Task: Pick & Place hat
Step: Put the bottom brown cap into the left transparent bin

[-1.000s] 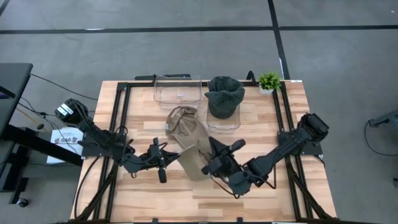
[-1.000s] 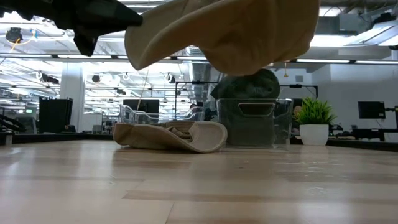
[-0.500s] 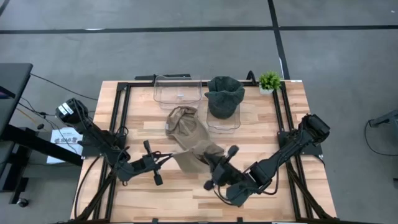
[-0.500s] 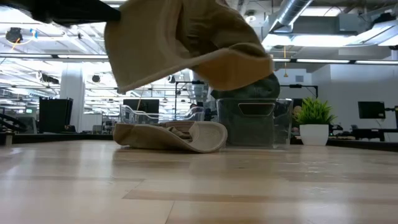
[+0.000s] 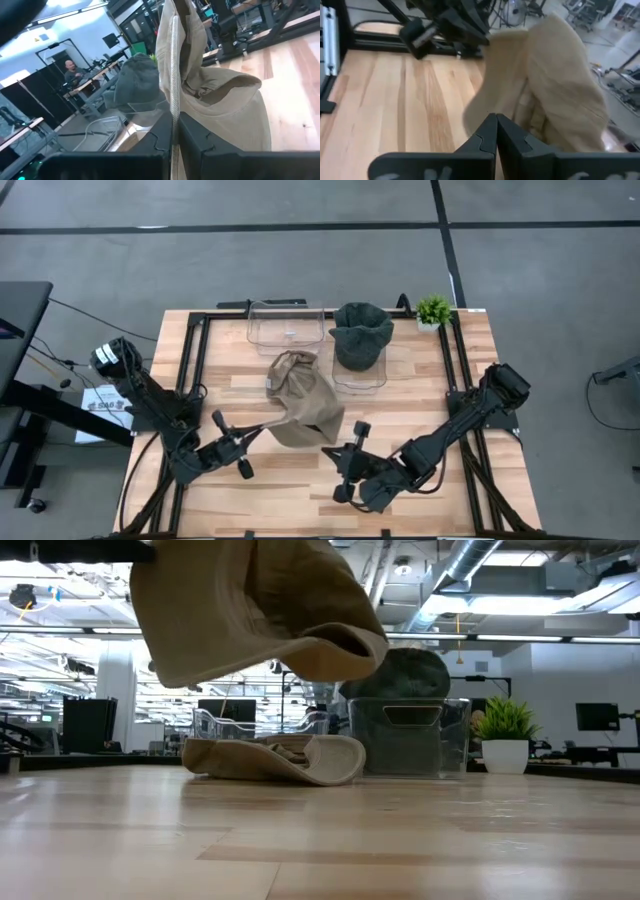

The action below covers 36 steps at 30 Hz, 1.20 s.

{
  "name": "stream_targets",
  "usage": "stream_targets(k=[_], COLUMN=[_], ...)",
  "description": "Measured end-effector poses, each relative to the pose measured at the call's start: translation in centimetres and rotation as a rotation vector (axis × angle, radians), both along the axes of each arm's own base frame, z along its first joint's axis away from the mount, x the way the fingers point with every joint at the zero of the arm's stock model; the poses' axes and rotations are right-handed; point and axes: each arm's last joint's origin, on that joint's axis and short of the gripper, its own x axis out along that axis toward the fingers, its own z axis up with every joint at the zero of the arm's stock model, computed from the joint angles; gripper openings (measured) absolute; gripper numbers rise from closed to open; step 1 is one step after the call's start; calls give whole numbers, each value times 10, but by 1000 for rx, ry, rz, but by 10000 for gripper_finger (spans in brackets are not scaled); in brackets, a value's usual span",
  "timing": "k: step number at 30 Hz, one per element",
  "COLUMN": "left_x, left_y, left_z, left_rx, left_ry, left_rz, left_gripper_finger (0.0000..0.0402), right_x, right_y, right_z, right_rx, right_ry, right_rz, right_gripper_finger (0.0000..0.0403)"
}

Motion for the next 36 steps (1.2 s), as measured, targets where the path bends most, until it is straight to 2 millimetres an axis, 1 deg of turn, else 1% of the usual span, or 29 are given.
stream_targets(k=[2, 5, 11, 14, 18, 21, 24, 30, 32, 33, 34, 36], left_x=[-1, -3, 0, 2, 6, 9, 16, 30, 36, 39, 42, 48], left_y=[-1, 0, 3, 5, 8, 12, 18, 31, 38, 42, 46, 53], left_z=[0, 1, 2, 3, 4, 4, 4, 4, 4, 5, 5, 9], left_rx=[-9, -23, -61, -77, -133, -195, -264, -306, -311, -317, -320, -321], left_ry=[-7, -32, -57, -68, -105, -147, -192, -215, -222, -229, -232, -231], left_rz=[5, 77, 103, 118, 137, 158, 175, 196, 218, 229, 238, 233], left_gripper_finger=[17, 17, 17, 17, 17, 17, 17, 17, 17, 17, 17, 17], right_x=[1, 1, 2, 3, 4, 2, -2, -21, -25, -30, -33, -36], right_y=[-4, -13, -25, -26, -23, -17, -6, 30, 43, 48, 51, 52], right_z=[-2, -7, -14, -13, -13, -12, -11, -8, -14, -20, -27, -38], right_rx=[14, 53, 156, 208, 258, 293, 316, 313, 278, 239, 211, 192], right_ry=[11, 32, 66, 54, 54, 61, 56, 10, -51, -74, -97, -155], right_rz=[-26, -85, -168, -177, -146, -111, -69, 71, 119, 137, 158, 200], right_gripper_finger=[0, 0, 0, 0, 0, 0, 0, 0, 0, 0, 0, 0])
